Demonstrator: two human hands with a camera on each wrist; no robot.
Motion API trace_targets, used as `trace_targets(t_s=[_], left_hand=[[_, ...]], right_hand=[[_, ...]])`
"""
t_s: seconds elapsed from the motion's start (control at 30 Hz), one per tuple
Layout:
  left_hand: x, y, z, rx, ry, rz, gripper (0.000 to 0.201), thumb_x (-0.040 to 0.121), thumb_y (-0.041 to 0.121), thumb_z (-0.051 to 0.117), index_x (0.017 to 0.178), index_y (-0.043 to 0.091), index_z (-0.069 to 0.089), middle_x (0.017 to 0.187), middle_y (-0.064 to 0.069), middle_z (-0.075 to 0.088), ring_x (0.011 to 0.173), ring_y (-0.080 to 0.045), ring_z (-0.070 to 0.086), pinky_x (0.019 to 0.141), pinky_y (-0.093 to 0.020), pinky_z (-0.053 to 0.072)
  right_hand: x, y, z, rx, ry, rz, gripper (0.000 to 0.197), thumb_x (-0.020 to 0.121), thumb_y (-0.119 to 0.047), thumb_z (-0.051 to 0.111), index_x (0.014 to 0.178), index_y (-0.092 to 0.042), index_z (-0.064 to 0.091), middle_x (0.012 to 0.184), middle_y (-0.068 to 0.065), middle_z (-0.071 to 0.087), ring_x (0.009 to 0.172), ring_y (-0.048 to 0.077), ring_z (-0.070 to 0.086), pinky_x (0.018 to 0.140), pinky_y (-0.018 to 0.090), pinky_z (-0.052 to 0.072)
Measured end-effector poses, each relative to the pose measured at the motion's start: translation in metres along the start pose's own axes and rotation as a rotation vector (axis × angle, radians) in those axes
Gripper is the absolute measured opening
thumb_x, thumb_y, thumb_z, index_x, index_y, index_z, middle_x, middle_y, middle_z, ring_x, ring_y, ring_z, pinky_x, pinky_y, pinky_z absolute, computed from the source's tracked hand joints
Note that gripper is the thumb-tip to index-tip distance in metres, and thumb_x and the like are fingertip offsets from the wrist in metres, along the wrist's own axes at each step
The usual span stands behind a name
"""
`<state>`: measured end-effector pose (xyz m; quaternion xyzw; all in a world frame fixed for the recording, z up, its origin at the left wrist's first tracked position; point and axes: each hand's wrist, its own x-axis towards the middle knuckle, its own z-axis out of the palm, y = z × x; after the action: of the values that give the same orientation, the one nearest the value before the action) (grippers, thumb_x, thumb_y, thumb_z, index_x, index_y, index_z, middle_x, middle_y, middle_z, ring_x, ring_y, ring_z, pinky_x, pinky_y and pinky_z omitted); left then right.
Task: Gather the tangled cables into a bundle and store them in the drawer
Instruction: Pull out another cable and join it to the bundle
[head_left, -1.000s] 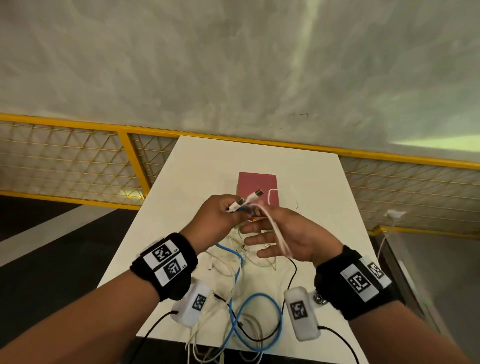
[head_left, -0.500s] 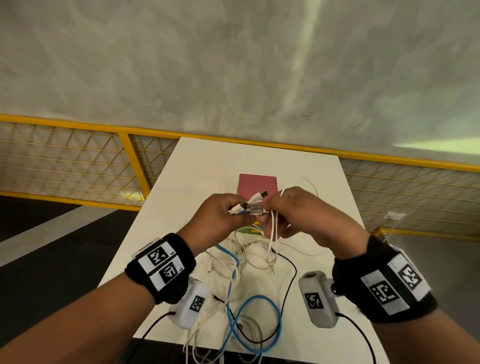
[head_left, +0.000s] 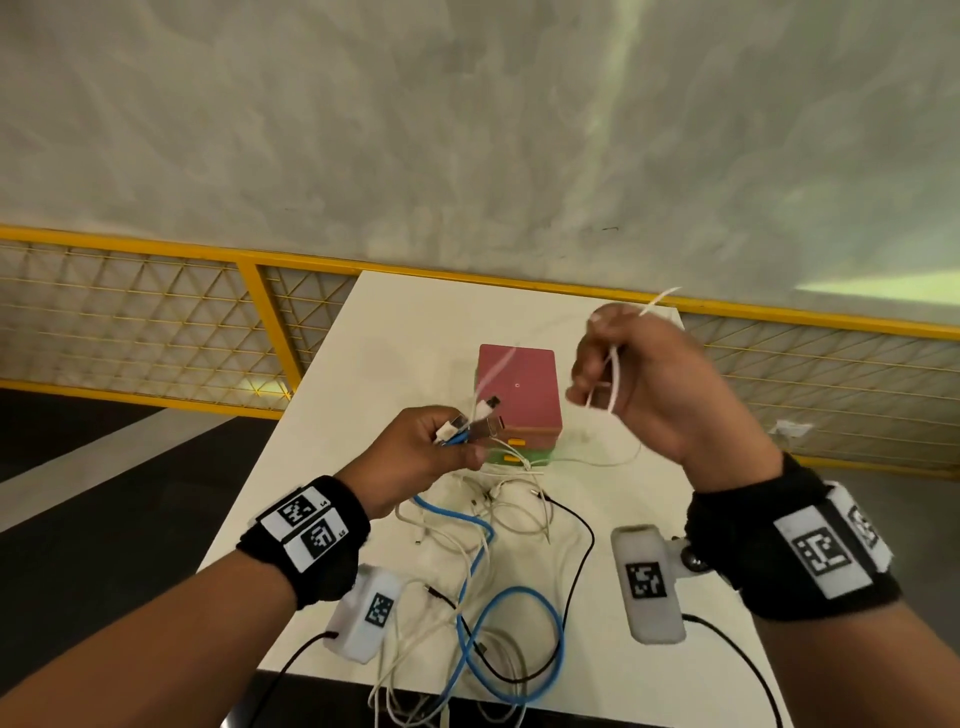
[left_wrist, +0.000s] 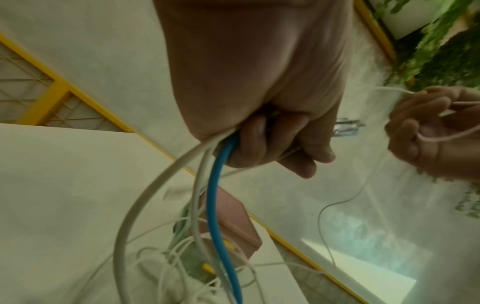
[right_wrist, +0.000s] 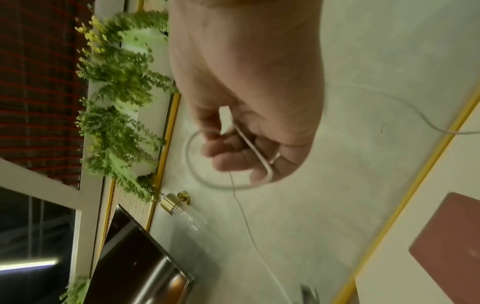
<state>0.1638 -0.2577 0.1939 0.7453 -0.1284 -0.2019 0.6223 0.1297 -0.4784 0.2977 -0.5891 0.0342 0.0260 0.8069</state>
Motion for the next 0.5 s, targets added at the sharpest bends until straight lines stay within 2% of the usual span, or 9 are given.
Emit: trace_targets(t_s=[0.1,0.17,0.23,0.27,0.33,0.37,0.4,0.43,0.5], left_hand=[[-0.001,-0.018,-0.007,0.005,-0.015,-0.086,0.015,0.088,0.011,0.072,0.085,-0.002,0.065,0.074,-0.016,0.056,0.043,-0.01,0.026,0.039,-0.019,0.023],[-0.002,-0.025,-0.009,-0.028,0.013,-0.113,0.009,0.092,0.014,0.068,0.084,0.008,0.067,0.085,-0.026,0.068,0.044,-0.011,0.024,0.04,-0.019,0.02],[-0.002,-0.028,-0.012,-0.095,0.057,-0.128,0.012,0.093,0.014,0.066,0.081,0.015,0.067,0.095,-0.025,0.072,0.044,-0.011,0.024,0.04,-0.019,0.02],[-0.001,-0.029,-0.014,-0.128,0.073,-0.131,0.013,0.094,0.014,0.065,0.081,0.015,0.066,0.094,-0.023,0.073,0.045,-0.011,0.024,0.04,-0.019,0.02],[0.001,-0.028,-0.018,-0.169,0.086,-0.115,0.01,0.094,0.015,0.065,0.085,0.01,0.066,0.087,-0.015,0.074,0.046,-0.011,0.026,0.04,-0.018,0.023],[0.002,-0.028,-0.019,-0.151,0.097,-0.084,0.01,0.093,0.014,0.066,0.086,0.008,0.066,0.08,-0.01,0.073,0.045,-0.011,0.028,0.041,-0.019,0.024],[0.004,-0.026,-0.019,-0.083,0.117,-0.032,0.01,0.091,0.014,0.068,0.085,0.006,0.067,0.071,-0.004,0.069,0.045,-0.01,0.031,0.043,-0.02,0.027],[0.005,-0.025,-0.018,0.035,0.136,0.039,0.008,0.089,0.013,0.07,0.083,0.008,0.069,0.066,0.0,0.064,0.047,-0.009,0.037,0.046,-0.021,0.032],[0.007,-0.023,-0.014,0.292,0.153,0.194,0.011,0.086,0.014,0.074,0.078,0.019,0.069,0.071,0.001,0.064,0.059,-0.006,0.052,0.058,-0.024,0.04]], right_hand=[[0.006,-0.017,-0.014,0.071,0.126,-0.097,0.023,0.092,-0.014,0.044,0.071,-0.016,0.051,0.054,0.004,0.054,0.051,0.021,0.054,0.062,0.035,0.049],[0.009,-0.018,-0.021,0.025,0.189,-0.07,0.022,0.092,-0.016,0.045,0.071,-0.017,0.052,0.056,0.003,0.055,0.053,0.021,0.055,0.062,0.035,0.052],[0.015,-0.006,-0.029,-0.068,0.273,0.023,0.02,0.091,-0.019,0.047,0.072,-0.017,0.054,0.057,0.003,0.058,0.056,0.022,0.058,0.065,0.036,0.052],[0.017,0.005,-0.034,-0.202,0.306,0.1,0.018,0.091,-0.022,0.048,0.076,-0.017,0.057,0.06,0.004,0.063,0.059,0.024,0.061,0.068,0.038,0.052],[0.017,0.03,-0.046,-0.782,0.236,0.357,0.022,0.096,-0.033,0.05,0.097,-0.018,0.065,0.082,0.006,0.073,0.074,0.025,0.068,0.073,0.037,0.051],[0.014,0.043,-0.051,-1.062,0.137,0.499,0.035,0.095,-0.045,0.05,0.105,-0.015,0.066,0.093,0.008,0.074,0.082,0.026,0.07,0.07,0.034,0.051],[0.01,0.056,-0.056,-1.264,0.052,0.612,0.053,0.091,-0.059,0.05,0.105,-0.009,0.066,0.097,0.01,0.074,0.084,0.027,0.071,0.065,0.03,0.05],[0.004,0.065,-0.059,-1.349,-0.006,0.709,0.066,0.086,-0.069,0.049,0.1,-0.006,0.066,0.095,0.012,0.074,0.083,0.028,0.072,0.062,0.028,0.049],[-0.001,0.074,-0.06,-1.329,-0.045,0.842,0.071,0.084,-0.071,0.049,0.098,-0.003,0.065,0.09,0.013,0.076,0.081,0.028,0.074,0.06,0.027,0.049]])
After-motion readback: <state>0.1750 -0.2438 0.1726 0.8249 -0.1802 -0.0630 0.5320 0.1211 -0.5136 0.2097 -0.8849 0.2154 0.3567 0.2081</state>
